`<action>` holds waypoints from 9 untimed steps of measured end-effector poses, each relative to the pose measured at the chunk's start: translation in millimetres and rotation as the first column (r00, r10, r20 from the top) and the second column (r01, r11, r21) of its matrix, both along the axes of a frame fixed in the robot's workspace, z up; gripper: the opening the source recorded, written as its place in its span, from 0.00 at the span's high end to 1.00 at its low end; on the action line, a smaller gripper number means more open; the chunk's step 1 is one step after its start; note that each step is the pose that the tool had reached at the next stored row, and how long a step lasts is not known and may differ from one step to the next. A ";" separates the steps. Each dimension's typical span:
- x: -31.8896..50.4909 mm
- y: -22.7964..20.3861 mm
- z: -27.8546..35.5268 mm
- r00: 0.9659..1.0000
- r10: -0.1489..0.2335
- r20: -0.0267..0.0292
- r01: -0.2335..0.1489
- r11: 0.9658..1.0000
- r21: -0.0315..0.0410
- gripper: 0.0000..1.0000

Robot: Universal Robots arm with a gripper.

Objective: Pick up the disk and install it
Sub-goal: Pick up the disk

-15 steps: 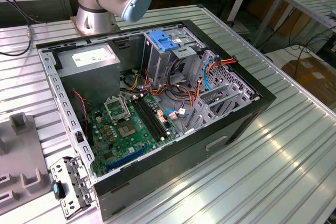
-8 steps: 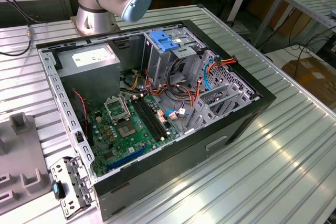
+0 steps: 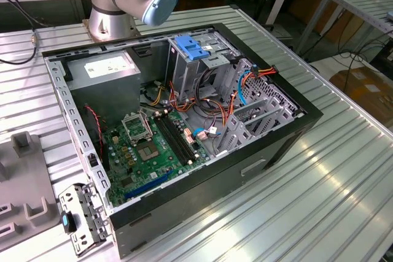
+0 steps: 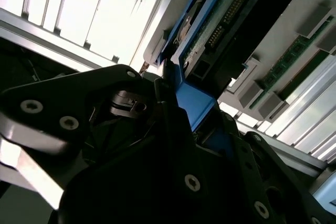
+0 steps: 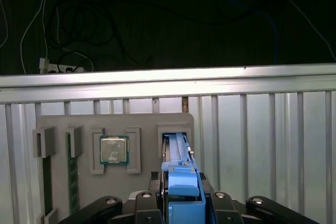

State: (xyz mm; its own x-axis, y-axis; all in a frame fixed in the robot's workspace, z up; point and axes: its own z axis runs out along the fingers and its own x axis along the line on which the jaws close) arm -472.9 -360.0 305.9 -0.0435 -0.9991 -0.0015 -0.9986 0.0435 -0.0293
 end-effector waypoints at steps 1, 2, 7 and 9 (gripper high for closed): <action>0.0 0.0 1.8 1.000 0.000 0.000 0.000 1.000 0.000 0.63; 0.0 0.0 3.5 1.000 0.000 0.000 0.000 1.000 0.000 0.63; 0.0 0.0 13.0 1.000 0.000 0.000 0.000 1.000 -0.001 0.63; 0.0 0.0 17.8 1.000 0.000 0.000 0.000 1.000 -0.002 0.63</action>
